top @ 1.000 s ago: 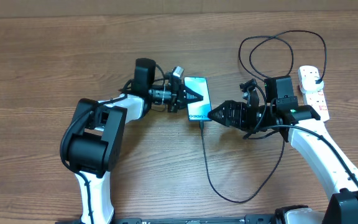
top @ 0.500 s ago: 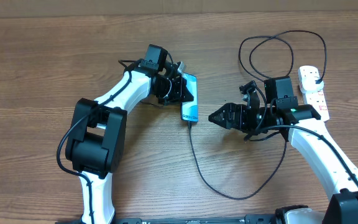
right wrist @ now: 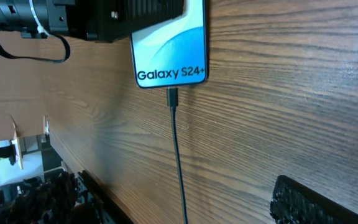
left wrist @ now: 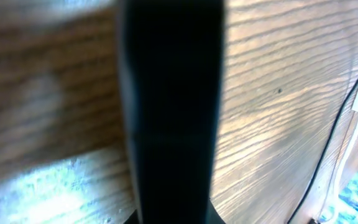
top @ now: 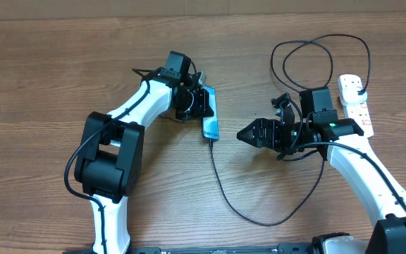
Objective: Plug charger to phone and switch on socket
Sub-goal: 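Lower the phone flat onto the table with the left gripper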
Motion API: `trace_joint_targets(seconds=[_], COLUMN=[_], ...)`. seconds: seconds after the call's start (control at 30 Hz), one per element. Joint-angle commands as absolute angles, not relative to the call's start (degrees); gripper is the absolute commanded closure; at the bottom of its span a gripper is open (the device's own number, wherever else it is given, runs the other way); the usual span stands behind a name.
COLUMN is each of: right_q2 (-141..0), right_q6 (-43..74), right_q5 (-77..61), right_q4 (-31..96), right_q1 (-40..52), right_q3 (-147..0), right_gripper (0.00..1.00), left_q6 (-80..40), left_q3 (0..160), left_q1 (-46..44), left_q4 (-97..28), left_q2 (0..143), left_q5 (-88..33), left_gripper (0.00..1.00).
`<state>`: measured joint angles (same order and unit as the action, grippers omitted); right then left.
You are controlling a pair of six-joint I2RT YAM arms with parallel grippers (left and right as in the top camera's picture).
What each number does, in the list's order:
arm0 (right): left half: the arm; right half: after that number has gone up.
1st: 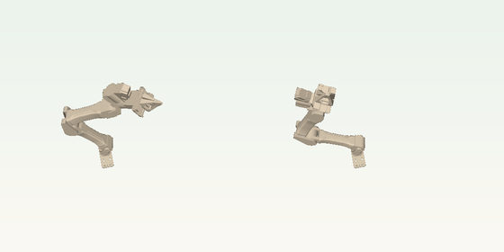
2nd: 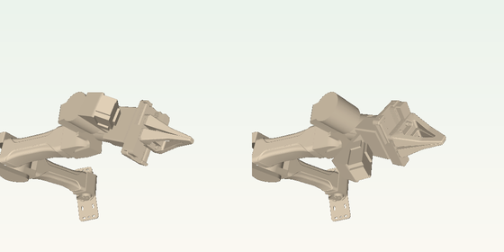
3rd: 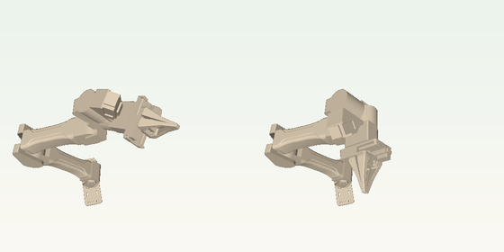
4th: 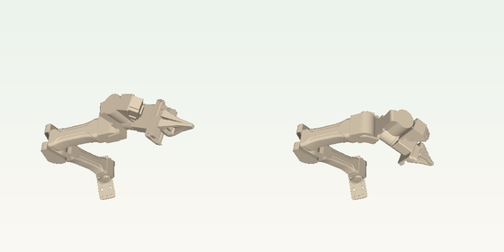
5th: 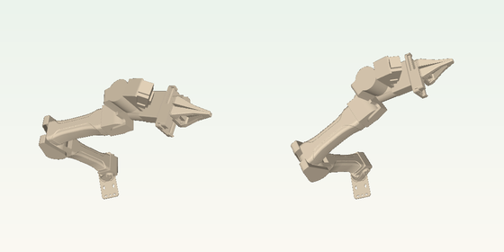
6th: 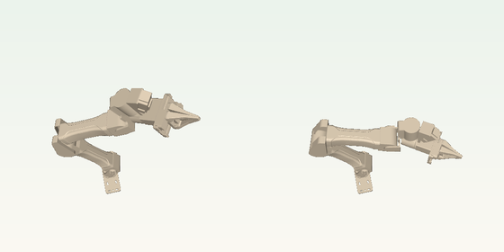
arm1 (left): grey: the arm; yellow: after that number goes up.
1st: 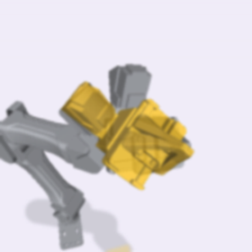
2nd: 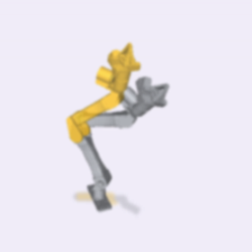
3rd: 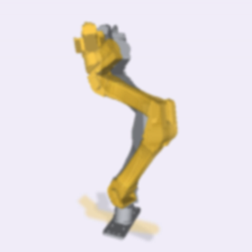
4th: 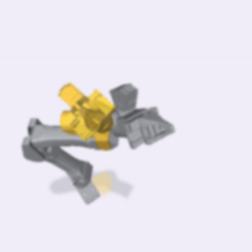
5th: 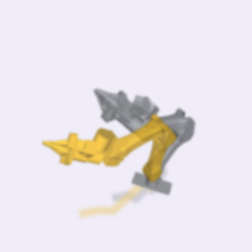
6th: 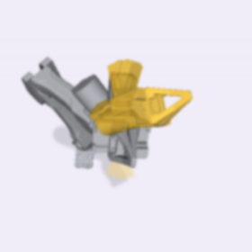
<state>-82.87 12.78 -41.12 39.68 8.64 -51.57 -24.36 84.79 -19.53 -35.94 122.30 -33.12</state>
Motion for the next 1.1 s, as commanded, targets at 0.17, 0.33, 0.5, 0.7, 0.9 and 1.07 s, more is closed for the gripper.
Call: trace_joint_targets(seconds=[0.17, 0.33, 0.5, 0.7, 0.9, 1.07], right_q2=[-81.43, -81.43, -81.43, -81.43, -81.43, -81.43], right_q6=[11.88, 11.88, 11.90, 11.90, 11.90, 11.88], right_q5=[-41.01, -40.99, -41.01, -41.01, -41.01, -40.97], right_q4=[39.83, 39.79, 39.83, 40.29, 40.56, 40.84], right_q1=[8.49, 8.49, 8.49, 8.49, 8.49, 8.49], right_q3=[-53.39, -53.39, -53.39, -53.39, -53.39, -53.39], right_gripper=[0.00, 0.00, 0.00, 0.00, 0.00, 0.00], left_q6=[-25.34, -26.87, -26.87, -26.92, -26.94, -27.05], left_q3=[85.86, 85.86, 85.86, 85.86, 85.86, 85.86], left_q1=[-20.18, -20.16, -20.18, -20.18, -20.18, -20.16], left_q4=[-37.36, -40.07, -40.73, -41.74, -43.99, -47.57], left_q2=[126.15, 126.15, 126.15, 126.15, 126.15, 126.15], left_q5=[-31.00, -25.82, -24.38, -23.94, -22.37, -18.33], left_gripper=[0.96, 0.81, 0.77, 0.51, 0.47, 0.43])
